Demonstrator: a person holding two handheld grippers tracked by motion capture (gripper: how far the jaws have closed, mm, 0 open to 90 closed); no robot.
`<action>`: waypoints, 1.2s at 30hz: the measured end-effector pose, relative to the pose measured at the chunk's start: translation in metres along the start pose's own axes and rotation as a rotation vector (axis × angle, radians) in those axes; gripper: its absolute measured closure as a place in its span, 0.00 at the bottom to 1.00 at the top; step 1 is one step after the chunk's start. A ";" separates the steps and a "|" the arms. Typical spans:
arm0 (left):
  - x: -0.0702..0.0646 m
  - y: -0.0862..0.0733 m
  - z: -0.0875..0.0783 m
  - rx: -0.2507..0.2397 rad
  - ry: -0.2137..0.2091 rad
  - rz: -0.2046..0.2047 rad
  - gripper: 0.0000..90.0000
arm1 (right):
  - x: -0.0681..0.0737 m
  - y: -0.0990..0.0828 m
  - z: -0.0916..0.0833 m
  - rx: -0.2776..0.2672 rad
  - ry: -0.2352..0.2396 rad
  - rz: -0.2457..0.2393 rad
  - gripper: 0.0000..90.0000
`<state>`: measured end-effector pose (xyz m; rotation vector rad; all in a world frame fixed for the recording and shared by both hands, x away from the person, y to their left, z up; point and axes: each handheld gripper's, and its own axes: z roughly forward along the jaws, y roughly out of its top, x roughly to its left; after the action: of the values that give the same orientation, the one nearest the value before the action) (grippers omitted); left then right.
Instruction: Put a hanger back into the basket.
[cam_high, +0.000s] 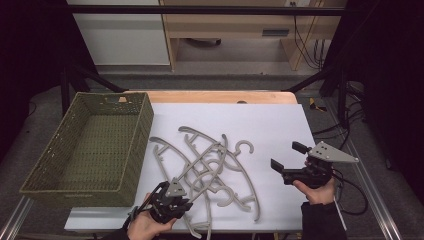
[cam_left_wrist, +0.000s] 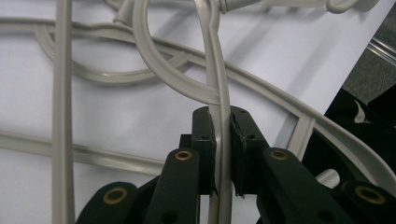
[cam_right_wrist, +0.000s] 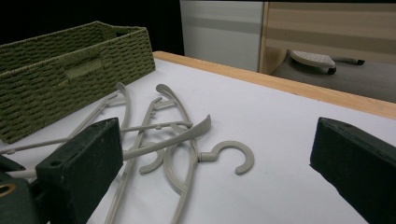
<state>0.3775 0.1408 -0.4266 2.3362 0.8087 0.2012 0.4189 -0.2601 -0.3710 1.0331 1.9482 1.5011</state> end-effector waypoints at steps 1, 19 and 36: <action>0.000 0.000 -0.002 -0.008 0.000 -0.001 0.90 | 0.000 0.000 0.000 0.002 -0.001 -0.001 0.03; 0.006 0.011 -0.053 -0.179 0.030 0.019 0.90 | 0.000 0.000 -0.001 -0.001 0.005 0.002 0.03; 0.035 0.018 -0.116 -0.343 0.040 0.003 0.90 | -0.001 0.001 0.000 0.001 0.000 0.003 0.03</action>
<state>0.3749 0.2129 -0.3273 2.0163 0.7263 0.3597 0.4191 -0.2608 -0.3704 1.0366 1.9487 1.5021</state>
